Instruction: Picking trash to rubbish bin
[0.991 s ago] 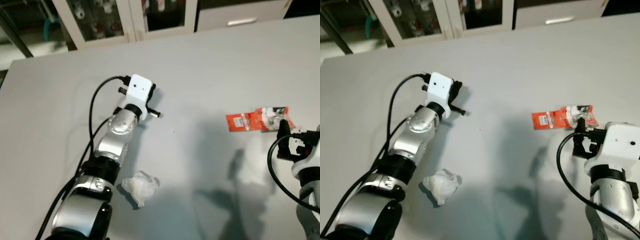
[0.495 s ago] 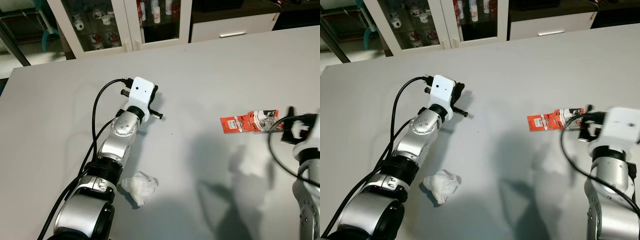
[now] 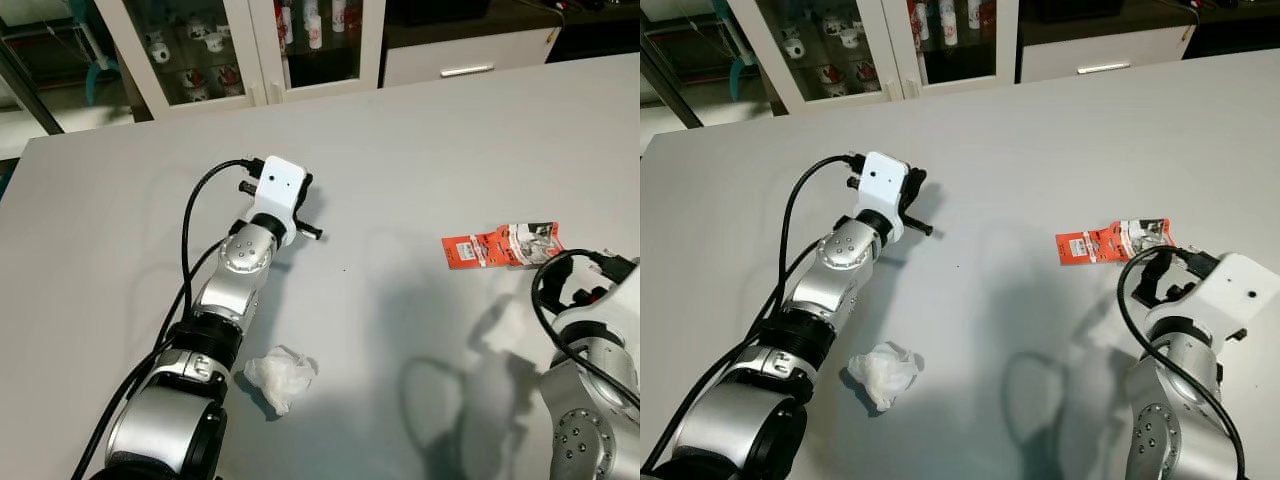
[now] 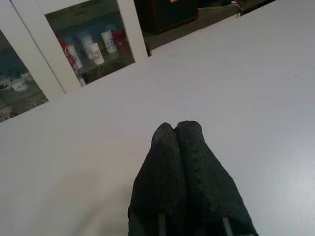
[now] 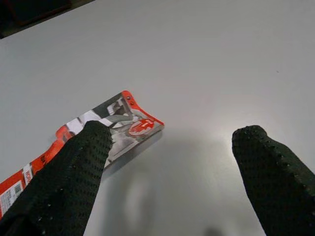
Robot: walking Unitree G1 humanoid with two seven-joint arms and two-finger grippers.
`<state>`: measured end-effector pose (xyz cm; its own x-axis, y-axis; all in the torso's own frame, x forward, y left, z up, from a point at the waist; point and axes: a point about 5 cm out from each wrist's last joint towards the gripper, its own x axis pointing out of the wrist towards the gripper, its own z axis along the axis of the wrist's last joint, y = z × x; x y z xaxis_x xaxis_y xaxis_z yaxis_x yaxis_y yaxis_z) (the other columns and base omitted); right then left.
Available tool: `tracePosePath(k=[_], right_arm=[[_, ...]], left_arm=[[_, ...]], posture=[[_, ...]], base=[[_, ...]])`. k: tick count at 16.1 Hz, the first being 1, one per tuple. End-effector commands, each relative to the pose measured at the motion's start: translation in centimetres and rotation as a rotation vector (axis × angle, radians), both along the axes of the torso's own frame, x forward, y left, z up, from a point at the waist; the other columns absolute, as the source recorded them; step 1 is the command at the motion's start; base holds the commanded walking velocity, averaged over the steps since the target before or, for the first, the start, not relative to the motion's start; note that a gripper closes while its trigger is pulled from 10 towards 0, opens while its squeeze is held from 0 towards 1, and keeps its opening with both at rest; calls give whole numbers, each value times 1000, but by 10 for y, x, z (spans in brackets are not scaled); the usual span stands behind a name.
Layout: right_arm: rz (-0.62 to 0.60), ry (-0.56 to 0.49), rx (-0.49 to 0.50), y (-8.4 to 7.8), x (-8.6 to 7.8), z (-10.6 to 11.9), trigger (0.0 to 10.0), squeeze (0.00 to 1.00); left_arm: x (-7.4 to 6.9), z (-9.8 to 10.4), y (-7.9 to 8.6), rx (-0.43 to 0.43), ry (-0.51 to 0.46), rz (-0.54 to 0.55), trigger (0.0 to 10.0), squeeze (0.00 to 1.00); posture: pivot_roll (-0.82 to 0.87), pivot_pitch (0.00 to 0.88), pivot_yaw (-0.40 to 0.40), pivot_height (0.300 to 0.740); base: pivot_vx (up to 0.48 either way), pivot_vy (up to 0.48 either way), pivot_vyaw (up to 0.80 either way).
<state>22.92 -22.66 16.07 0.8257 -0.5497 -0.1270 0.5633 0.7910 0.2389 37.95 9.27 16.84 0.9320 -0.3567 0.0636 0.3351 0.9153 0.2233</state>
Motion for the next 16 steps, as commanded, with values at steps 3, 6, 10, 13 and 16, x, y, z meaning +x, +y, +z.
tracePosePath(k=[3, 6, 10, 13, 16], right_arm=[[-11, -35, 189, 7, 6, -11, 10000, 0], [-20, -73, 313, 7, 13, -16, 10000, 0], [-13, -85, 443, 12, 27, -24, 10000, 0], [-1, -85, 498, 19, 38, -27, 10000, 0], [1, -74, 556, 21, 44, -38, 10000, 0]], left_arm=[[2, 4, 0, -2, -15, -6, 10000, 0], [3, 5, 1, 0, -16, -6, 10000, 0], [3, 5, 3, 3, -18, -4, 10000, 0], [3, 5, 3, 6, -19, -6, 10000, 0], [3, 4, 5, 8, -19, -3, 10000, 0]], posture=[[120, 156, 90, 740], [127, 155, 89, 740], [137, 155, 90, 740], [144, 157, 89, 740], [152, 163, 87, 740]], base=[[0, 0, 0], [0, 0, 0], [0, 0, 0], [0, 0, 0], [0, 0, 0]])
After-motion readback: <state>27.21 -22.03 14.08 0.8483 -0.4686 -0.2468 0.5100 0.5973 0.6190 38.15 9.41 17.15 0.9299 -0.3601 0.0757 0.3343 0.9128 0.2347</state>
